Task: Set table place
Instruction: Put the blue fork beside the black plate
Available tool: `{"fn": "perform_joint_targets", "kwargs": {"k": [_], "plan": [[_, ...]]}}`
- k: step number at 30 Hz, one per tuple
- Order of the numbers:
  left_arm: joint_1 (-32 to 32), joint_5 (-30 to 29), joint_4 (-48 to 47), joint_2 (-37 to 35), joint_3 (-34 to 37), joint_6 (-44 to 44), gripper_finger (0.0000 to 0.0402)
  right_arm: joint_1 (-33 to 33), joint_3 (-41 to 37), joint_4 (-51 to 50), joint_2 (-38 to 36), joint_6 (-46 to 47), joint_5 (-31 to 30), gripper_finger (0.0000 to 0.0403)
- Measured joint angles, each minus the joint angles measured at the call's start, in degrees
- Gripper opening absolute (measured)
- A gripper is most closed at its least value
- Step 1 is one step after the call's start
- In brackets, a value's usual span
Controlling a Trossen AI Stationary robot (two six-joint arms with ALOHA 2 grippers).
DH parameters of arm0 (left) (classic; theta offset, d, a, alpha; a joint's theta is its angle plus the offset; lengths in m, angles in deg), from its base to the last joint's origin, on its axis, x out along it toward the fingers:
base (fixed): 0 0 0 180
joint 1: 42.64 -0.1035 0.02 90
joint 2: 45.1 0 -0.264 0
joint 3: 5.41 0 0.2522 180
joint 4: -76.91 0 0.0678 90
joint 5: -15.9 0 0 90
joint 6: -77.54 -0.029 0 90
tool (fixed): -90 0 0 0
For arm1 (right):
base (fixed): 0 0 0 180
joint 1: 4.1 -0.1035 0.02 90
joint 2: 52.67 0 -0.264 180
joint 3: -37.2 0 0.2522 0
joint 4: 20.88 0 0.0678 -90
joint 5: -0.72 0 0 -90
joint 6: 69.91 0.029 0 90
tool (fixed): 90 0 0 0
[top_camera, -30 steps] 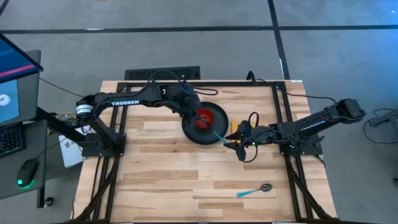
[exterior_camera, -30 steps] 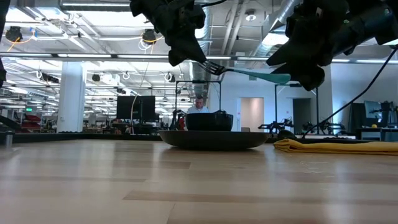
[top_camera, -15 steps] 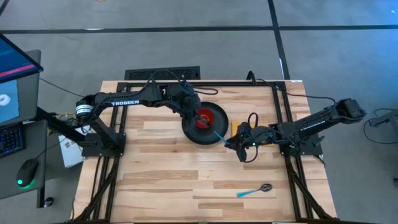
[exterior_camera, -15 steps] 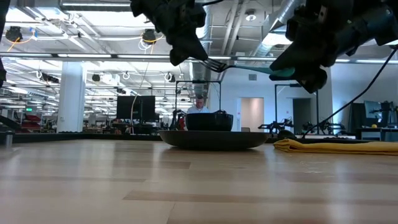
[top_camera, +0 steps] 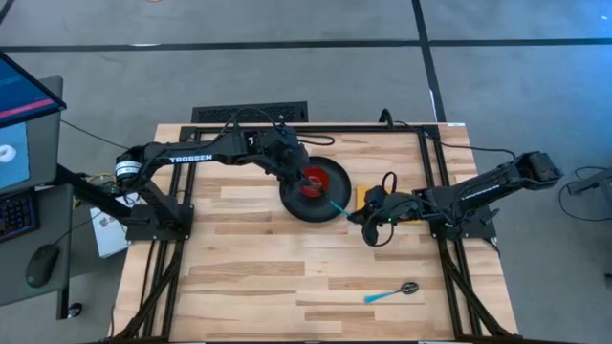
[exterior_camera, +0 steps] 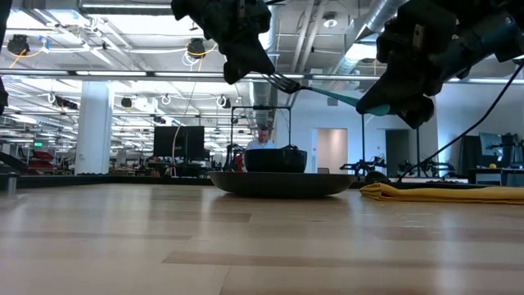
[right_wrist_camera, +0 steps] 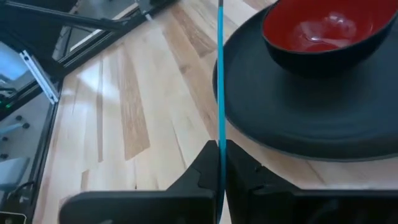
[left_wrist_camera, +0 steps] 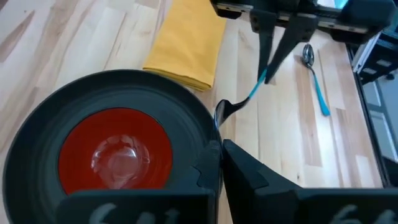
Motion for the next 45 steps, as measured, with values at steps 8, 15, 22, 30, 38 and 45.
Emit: {"fn": "perform_joint_targets", "kwargs": {"k": [8, 15, 22, 30, 38, 45], "plan": [[-0.20, 2.51, 0.47, 0.18, 0.04, -4.67, 0.0006, 0.00, 0.02, -0.74, -0.02, 2.71, -0.17, 0.0027], [-1.20, 10.29, 1.13, 0.29, 0.04, -7.86, 0.0082, 0.39, 0.28, 1.64, -0.08, 6.73, 0.59, 0.0027], [-1.12, -2.35, -0.01, -4.65, 0.07, -13.11, 0.0144, 3.89, 0.28, 3.50, -0.08, 14.77, 0.09, 0.0027], [-0.78, -3.21, 0.18, -15.32, 4.09, -16.28, 0.0155, 7.52, 0.26, 3.39, -0.08, 21.47, -1.41, 0.0027], [-0.66, -3.51, 10.62, -26.54, 20.57, -15.98, 0.0155, 10.25, 0.21, -5.13, -0.08, 30.77, -1.67, 0.0027], [-0.66, -3.77, 20.29, -36.36, 34.57, -13.18, 0.0155, 12.28, 0.13, -8.22, -2.97, 34.22, -4.98, 0.0027]]}}
